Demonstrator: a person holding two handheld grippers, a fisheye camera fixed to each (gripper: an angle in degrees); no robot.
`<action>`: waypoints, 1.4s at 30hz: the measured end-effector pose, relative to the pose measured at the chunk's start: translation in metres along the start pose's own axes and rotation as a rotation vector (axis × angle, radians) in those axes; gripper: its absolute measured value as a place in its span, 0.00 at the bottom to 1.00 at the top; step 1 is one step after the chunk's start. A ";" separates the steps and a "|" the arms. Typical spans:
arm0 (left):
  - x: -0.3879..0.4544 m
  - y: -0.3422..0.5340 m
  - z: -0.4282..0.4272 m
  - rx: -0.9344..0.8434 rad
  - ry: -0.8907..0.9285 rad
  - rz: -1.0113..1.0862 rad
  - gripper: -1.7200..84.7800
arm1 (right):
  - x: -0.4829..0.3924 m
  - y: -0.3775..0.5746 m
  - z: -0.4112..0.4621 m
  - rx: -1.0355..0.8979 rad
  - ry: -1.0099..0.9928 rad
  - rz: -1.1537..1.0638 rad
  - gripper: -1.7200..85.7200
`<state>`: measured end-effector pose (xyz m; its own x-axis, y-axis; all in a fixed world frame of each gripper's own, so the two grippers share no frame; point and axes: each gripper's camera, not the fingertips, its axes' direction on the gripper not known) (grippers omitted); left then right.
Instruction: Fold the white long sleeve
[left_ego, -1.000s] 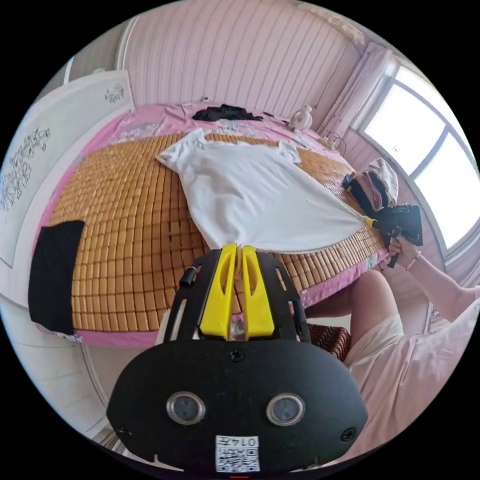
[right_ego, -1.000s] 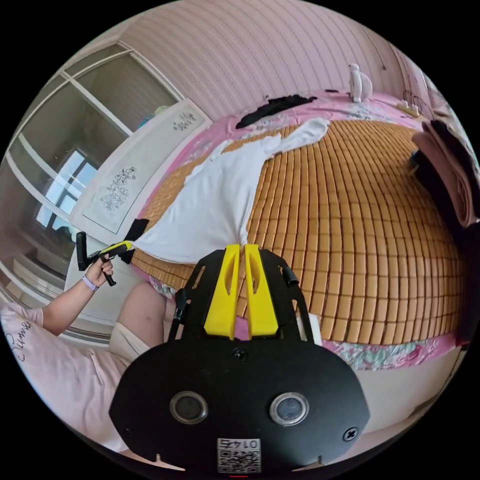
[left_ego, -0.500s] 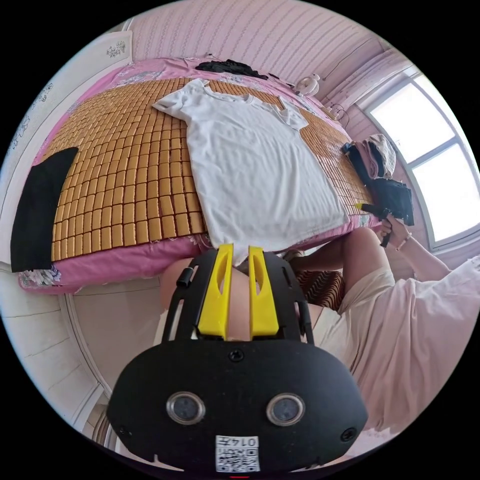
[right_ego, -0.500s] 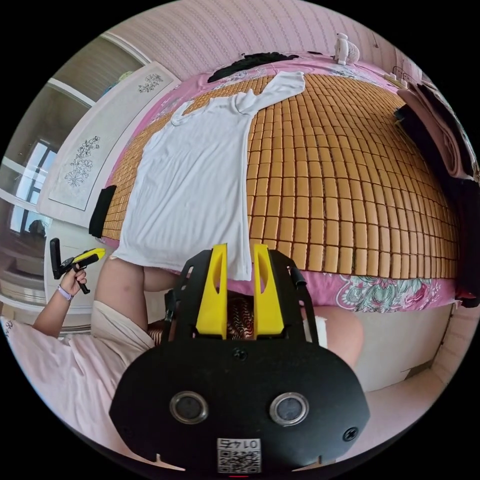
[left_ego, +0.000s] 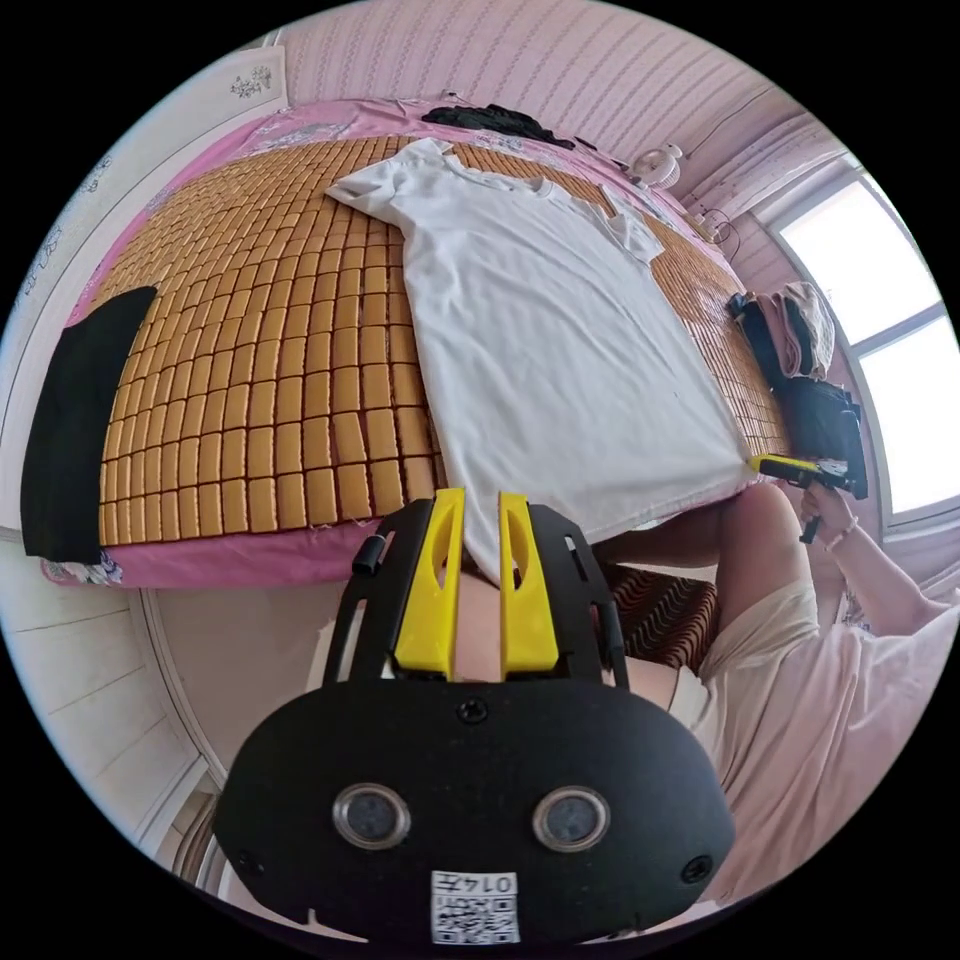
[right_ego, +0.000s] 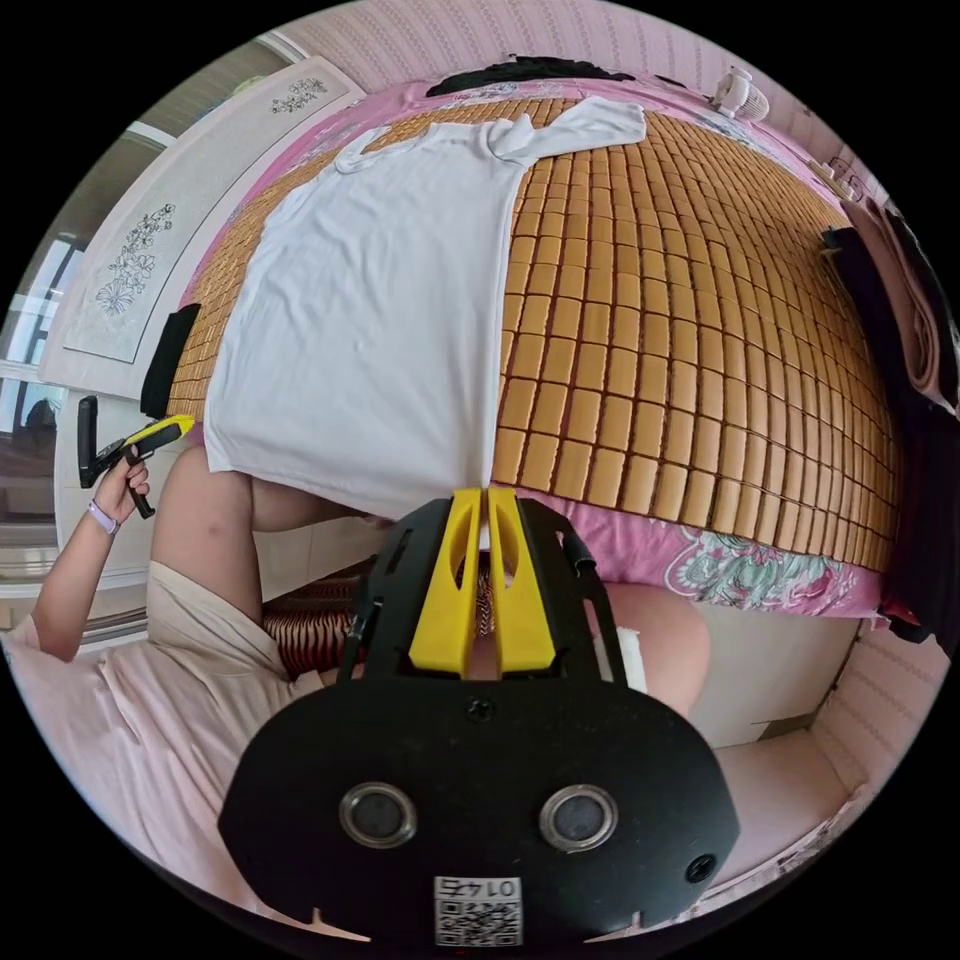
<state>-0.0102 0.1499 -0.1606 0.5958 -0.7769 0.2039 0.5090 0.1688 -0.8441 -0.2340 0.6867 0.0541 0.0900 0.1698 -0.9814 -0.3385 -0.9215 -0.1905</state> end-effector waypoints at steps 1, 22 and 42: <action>0.000 -0.007 0.010 -0.010 -0.008 0.004 0.09 | 0.006 0.003 -0.001 -0.007 0.002 0.020 0.03; 0.005 -0.019 0.147 -0.380 -0.151 0.095 0.02 | 0.073 -0.008 -0.004 -0.166 0.010 0.093 0.05; -0.009 0.029 0.148 -0.157 -0.155 0.026 0.03 | 0.110 0.034 -0.090 -0.052 -0.107 0.102 0.07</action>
<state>0.0916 0.2516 -0.1136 0.7017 -0.6691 0.2447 0.3965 0.0815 -0.9144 -0.1509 0.6428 -0.0581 -0.0439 0.1080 -0.9932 -0.2918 -0.9522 -0.0906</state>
